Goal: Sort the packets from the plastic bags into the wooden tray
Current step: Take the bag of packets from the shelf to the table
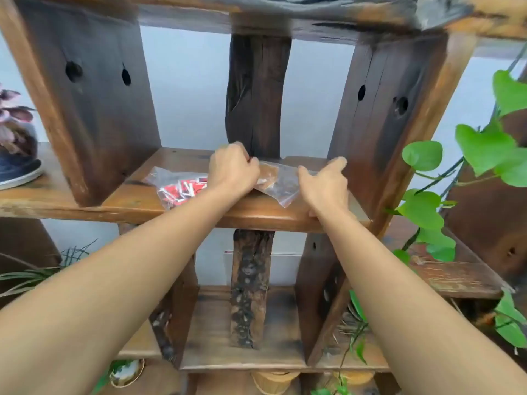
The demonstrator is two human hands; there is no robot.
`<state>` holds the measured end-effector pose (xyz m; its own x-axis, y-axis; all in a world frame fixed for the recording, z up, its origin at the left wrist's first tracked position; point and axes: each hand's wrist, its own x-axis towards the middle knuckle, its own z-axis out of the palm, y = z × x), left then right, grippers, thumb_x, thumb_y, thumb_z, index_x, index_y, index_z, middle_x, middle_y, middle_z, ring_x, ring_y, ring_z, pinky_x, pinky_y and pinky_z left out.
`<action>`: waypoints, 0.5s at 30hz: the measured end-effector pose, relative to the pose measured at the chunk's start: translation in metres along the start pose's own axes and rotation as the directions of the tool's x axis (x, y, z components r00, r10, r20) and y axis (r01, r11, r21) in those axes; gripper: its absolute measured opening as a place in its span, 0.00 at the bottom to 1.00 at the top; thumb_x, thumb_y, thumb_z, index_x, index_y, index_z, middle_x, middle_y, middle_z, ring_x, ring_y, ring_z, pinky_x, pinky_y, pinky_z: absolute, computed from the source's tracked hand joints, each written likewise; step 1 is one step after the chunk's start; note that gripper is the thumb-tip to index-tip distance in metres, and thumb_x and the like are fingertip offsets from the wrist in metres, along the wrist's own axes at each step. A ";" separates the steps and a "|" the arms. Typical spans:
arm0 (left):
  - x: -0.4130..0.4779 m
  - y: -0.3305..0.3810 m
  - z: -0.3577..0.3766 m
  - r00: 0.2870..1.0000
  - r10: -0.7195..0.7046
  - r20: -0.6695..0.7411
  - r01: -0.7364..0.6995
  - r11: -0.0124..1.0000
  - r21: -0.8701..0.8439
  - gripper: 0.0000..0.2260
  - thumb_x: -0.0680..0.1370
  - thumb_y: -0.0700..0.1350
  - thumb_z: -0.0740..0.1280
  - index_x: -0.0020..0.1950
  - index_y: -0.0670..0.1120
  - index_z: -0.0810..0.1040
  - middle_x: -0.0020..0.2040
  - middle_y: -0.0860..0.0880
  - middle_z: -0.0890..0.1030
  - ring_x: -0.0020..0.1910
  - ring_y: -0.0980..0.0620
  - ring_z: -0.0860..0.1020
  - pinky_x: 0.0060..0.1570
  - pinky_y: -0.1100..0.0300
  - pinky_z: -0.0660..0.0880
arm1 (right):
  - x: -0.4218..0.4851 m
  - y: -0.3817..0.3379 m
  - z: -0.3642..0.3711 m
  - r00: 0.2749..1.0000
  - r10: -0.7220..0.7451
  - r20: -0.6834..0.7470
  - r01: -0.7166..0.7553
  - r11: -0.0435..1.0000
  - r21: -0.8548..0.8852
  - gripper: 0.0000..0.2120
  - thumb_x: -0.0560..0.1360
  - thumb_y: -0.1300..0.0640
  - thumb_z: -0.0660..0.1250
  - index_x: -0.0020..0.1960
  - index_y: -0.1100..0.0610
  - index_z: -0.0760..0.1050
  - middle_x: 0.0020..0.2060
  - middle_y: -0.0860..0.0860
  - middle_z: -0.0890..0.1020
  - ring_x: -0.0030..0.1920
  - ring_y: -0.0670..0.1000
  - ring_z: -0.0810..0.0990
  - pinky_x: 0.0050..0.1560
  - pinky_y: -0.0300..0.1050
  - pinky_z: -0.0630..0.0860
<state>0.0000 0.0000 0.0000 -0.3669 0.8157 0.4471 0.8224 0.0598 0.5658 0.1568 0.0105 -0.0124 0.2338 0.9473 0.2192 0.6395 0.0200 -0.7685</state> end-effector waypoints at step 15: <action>0.024 0.020 0.016 0.750 -0.254 0.611 0.547 0.757 -0.357 0.28 0.67 0.47 0.79 0.61 0.39 0.74 0.50 0.44 0.84 0.45 0.46 0.85 0.48 0.49 0.82 | 0.004 0.022 -0.007 0.906 0.274 0.324 -0.409 0.769 0.492 0.15 0.75 0.68 0.68 0.60 0.58 0.70 0.52 0.54 0.80 0.45 0.52 0.82 0.34 0.40 0.82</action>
<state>0.0144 0.0302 0.0112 -0.2179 0.9480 -0.2319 0.2667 0.2864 0.9202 0.1775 0.0124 -0.0242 0.1497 0.9669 -0.2068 0.0355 -0.2143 -0.9761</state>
